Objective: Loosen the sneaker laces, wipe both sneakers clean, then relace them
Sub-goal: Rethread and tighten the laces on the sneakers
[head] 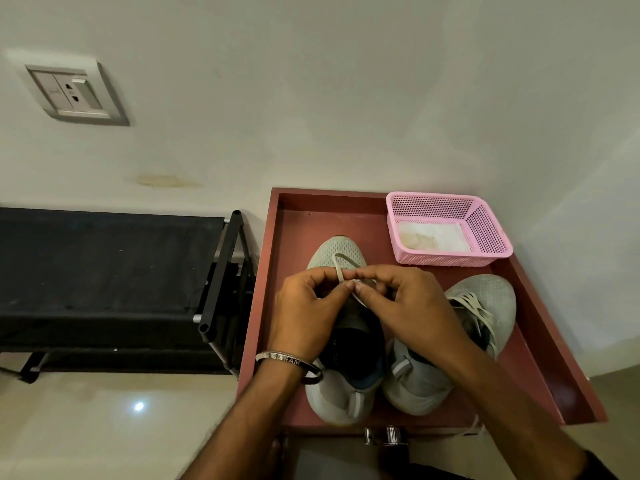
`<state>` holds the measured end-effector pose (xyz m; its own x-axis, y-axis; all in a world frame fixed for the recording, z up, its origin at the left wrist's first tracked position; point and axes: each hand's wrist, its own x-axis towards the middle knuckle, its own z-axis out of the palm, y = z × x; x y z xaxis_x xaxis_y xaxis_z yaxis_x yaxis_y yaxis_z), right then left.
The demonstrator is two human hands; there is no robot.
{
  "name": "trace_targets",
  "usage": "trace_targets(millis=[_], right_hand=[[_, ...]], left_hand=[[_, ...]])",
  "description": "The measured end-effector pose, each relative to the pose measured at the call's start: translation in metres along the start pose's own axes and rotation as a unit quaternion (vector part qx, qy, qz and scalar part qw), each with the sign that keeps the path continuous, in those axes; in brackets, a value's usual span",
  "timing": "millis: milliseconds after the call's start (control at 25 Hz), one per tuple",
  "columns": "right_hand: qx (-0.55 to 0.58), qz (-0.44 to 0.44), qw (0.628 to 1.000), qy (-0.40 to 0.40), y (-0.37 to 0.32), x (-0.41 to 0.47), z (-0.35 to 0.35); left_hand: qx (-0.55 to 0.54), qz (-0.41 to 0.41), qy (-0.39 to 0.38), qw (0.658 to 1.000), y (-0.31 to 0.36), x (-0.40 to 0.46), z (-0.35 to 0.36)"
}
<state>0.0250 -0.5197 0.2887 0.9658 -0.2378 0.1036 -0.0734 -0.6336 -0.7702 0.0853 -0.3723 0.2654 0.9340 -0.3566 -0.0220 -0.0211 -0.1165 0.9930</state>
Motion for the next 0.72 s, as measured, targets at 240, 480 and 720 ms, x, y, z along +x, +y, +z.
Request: trace_targets(millis=[240, 480, 720], right_hand=[[0.023, 0.022, 0.999, 0.014, 0.008, 0.004, 0.003], [0.08, -0.017, 0.995, -0.055, 0.009, 0.001, 0.002], [0.148, 0.041, 0.984, -0.091, 0.009, 0.007, 0.002]], left_hand=[[0.121, 0.058, 0.02, 0.991, 0.004, -0.005, -0.001], [0.203, 0.109, 0.096, 0.968, 0.005, -0.01, 0.006], [0.158, 0.076, 0.092, 0.98, 0.005, -0.01, 0.004]])
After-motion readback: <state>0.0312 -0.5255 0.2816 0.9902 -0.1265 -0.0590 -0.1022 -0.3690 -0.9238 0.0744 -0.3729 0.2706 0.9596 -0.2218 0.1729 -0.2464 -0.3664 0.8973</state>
